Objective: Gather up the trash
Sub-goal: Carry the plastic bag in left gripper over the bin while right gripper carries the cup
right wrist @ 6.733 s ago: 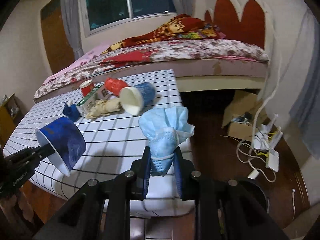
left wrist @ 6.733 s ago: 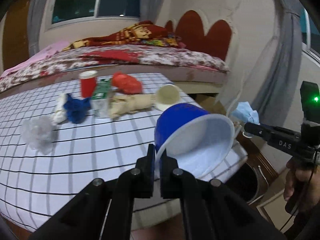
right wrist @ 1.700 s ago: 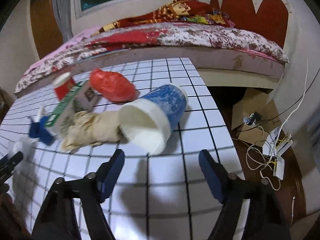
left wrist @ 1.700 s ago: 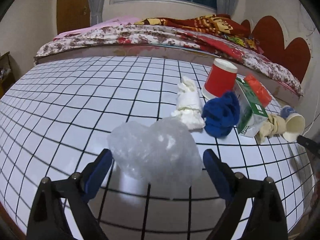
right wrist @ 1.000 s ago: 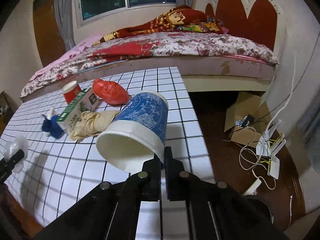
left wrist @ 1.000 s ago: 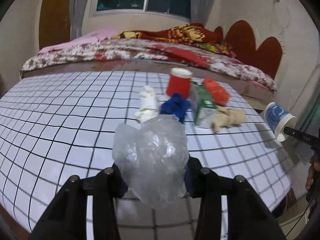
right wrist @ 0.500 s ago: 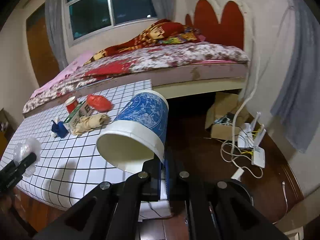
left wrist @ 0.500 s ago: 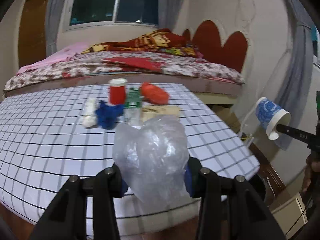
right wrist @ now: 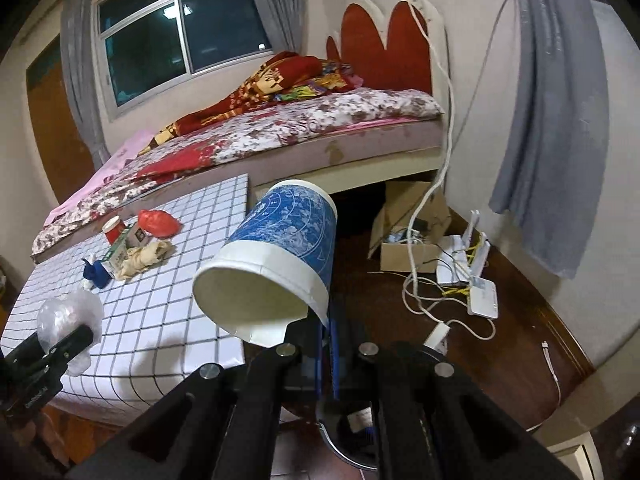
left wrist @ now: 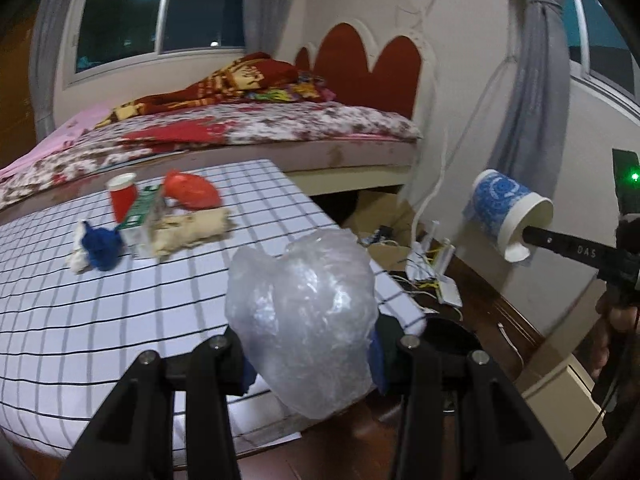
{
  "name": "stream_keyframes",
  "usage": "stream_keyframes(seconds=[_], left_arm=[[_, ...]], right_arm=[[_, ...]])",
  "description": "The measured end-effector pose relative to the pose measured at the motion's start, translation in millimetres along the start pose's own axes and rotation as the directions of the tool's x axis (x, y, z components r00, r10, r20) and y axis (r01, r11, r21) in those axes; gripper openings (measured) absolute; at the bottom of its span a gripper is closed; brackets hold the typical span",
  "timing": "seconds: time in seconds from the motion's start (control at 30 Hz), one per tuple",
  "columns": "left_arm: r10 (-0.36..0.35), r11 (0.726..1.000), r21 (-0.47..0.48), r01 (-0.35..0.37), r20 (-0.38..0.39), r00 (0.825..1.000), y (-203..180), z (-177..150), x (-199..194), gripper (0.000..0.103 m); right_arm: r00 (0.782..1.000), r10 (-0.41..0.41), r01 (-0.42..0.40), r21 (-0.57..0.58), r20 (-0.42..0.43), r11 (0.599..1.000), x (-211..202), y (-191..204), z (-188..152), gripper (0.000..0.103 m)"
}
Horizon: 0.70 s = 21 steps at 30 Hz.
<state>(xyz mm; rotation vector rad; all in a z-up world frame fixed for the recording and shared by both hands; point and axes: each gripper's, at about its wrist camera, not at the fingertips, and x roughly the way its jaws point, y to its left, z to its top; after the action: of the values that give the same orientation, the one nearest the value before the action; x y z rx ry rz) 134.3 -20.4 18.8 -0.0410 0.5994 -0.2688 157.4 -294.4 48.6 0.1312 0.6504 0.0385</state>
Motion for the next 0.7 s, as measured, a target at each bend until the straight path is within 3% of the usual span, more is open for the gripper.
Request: stream_keyframes(seconds=[0.37, 0.7], left_arm=[[-0.108, 0.991, 0.070, 0.112, -0.049, 0.993, -73, -9, 26, 0.045], [-0.199, 0.971, 0.106, 0.212, -0.126, 0.972, -130, -29, 54, 0.045]], right_arm=[[0.996, -0.081, 0.082, 0.039, -0.029, 0.996, -16, -59, -26, 0.003], [0.984, -0.135, 0.136, 0.006, -0.117, 0.991, -11, -98, -68, 0.003]])
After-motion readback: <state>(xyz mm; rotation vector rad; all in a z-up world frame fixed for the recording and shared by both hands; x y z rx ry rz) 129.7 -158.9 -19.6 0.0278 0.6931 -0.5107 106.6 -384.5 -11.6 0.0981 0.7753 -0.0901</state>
